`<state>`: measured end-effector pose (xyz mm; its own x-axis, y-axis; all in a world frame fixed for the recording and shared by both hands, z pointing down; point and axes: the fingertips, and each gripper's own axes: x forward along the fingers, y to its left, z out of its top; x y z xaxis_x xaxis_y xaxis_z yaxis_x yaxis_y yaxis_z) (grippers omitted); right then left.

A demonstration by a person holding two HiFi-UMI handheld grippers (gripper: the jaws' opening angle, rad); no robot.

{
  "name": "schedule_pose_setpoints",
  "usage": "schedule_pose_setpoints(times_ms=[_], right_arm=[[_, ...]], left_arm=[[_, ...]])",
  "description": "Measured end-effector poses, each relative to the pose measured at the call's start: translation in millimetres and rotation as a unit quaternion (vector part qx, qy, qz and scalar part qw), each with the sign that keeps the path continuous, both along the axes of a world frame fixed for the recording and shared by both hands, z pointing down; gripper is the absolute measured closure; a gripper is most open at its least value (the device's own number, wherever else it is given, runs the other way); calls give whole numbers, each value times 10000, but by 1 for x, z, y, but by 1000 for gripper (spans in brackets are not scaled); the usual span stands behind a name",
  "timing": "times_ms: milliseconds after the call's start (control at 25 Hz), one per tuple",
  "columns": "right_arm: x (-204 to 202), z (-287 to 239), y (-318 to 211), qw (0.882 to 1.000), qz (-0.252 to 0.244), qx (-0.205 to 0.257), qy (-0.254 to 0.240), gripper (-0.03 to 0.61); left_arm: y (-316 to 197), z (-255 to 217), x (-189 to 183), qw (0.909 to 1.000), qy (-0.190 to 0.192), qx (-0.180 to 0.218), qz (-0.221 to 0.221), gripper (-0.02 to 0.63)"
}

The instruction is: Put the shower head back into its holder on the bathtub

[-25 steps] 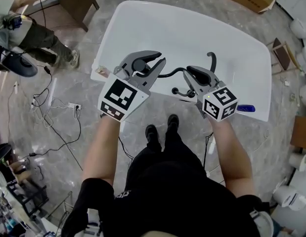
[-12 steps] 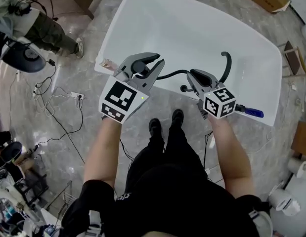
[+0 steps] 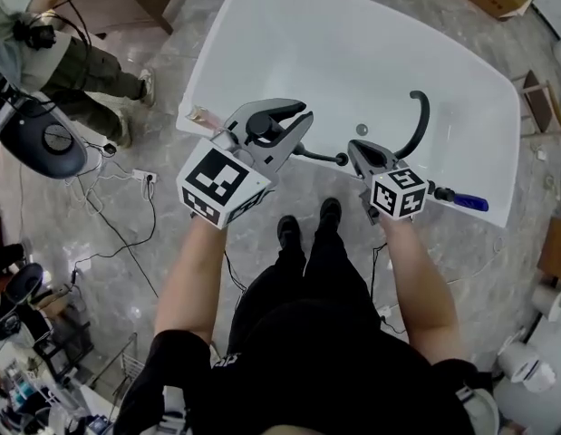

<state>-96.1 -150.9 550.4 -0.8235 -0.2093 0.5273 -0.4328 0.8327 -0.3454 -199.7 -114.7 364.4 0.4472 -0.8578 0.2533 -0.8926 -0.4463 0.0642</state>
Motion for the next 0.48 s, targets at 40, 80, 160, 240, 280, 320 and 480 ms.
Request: schedule_pose_setpoints(times_ms=[40,80,160,240,280,320,480], right_arm=[[3,-1,1,10000,74,-6,-18,565],[6,-2,2,9999,143,-5,-31,565],[14,-6,3,9997,245,14,-42,565],[21,-12,4,9994,324,49,-55,565],[24,-16,5,9993,373,70,-67,565],[27,-21,6,9990,429,95,-79,565],[45,-43,9,9973,689,219,-133,565]], left_arm=[[1,2,2,10000,-66,-18,48,554],[2,3,4,9999,-103,-34,92,554],[3,3,8,9998,-126,-44,156,554],[4,2,11,9997,-168,-41,188,554],[5,1,13,9996,-191,-41,208,554],[5,1,16,9995,-198,-37,243,554],[5,1,32,9990,-86,-15,449,552]])
